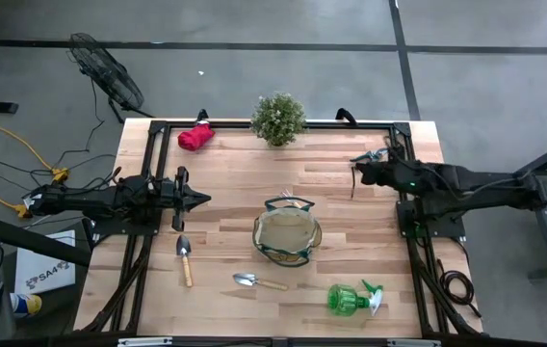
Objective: Pick & Place Garden tools in Gardening bag
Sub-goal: Put the top green shear scissors into the brown gardening bag
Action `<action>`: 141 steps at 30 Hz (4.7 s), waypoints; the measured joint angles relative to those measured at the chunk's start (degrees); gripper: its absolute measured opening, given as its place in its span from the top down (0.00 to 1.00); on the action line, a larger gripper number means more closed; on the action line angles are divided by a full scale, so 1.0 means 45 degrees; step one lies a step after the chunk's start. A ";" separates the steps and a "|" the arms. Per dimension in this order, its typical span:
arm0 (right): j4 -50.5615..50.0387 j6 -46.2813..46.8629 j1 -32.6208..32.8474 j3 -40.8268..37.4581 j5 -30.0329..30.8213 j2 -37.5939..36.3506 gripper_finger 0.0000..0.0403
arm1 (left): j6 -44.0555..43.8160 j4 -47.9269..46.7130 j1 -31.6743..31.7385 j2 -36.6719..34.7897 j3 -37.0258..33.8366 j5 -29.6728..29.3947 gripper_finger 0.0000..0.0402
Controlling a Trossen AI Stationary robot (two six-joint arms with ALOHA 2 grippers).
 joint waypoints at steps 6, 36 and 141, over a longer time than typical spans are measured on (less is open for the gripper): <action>-0.1876 0.0132 -0.1223 0.1888 -0.1604 0.2522 0.99 | 0.0000 0.0000 0.0001 0.0000 0.0000 0.0000 1.00; -0.5784 -0.0974 -0.4776 0.3781 -0.4233 1.0745 0.58 | 0.0000 0.0000 -0.0003 -0.0003 0.0000 0.0002 1.00; -0.3446 0.0198 -0.1887 0.1725 -0.3770 0.4440 0.99 | 0.0000 0.0000 0.0002 -0.0002 0.0000 0.0002 1.00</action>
